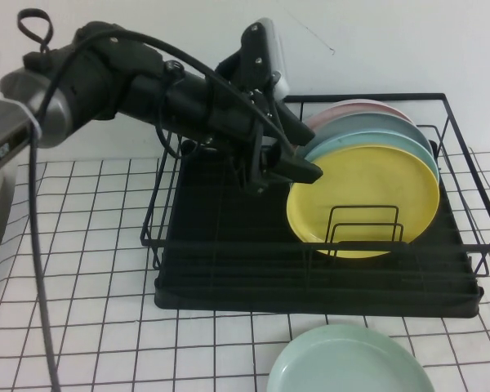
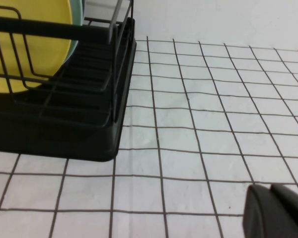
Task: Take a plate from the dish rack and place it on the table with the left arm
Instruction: Grasp the plate from the shelf
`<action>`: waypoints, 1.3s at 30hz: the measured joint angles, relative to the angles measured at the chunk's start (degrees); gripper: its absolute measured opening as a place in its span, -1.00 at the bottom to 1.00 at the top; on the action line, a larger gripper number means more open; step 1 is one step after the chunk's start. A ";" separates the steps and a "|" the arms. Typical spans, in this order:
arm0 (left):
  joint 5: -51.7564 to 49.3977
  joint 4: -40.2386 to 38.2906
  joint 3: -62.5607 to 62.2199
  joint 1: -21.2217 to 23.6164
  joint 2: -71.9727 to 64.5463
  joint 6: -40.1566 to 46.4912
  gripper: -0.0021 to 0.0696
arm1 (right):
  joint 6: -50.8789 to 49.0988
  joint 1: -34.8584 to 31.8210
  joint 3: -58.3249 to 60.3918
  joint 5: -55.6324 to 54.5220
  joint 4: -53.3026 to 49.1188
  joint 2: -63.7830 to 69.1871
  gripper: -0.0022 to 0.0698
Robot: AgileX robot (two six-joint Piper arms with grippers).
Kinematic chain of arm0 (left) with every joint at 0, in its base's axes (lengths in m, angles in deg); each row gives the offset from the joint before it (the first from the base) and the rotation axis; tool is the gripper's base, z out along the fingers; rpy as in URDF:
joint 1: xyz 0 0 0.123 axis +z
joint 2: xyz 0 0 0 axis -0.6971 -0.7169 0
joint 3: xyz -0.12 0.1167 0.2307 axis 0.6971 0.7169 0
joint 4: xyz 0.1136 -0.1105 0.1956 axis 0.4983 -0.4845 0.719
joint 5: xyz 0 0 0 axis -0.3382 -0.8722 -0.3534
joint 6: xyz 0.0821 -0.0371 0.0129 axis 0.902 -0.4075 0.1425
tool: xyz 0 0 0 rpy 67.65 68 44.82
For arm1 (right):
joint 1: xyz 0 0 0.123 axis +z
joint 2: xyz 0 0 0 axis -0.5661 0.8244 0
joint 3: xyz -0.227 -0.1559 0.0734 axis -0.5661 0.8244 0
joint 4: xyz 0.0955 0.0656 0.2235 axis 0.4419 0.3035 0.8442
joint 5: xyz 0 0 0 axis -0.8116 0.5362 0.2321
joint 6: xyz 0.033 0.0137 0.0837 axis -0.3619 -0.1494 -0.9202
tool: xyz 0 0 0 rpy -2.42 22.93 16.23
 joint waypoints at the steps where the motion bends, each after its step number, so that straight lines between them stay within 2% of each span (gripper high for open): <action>1: -0.19 -0.16 -0.61 -0.23 -0.60 0.98 0.32 | 0.00 0.00 0.00 0.00 0.00 0.00 -0.94; 10: -1.19 -3.31 -3.76 -0.88 -4.93 4.19 0.34 | 0.00 0.00 0.00 0.00 0.00 0.00 -0.94; 20: 0.85 -4.35 -3.98 -1.42 -7.09 7.05 0.15 | 0.00 0.00 0.00 0.00 0.00 0.00 -0.94; 39: 4.11 -6.64 -4.01 -2.35 -10.94 8.93 0.12 | 0.00 0.00 0.00 0.00 0.00 0.00 -0.94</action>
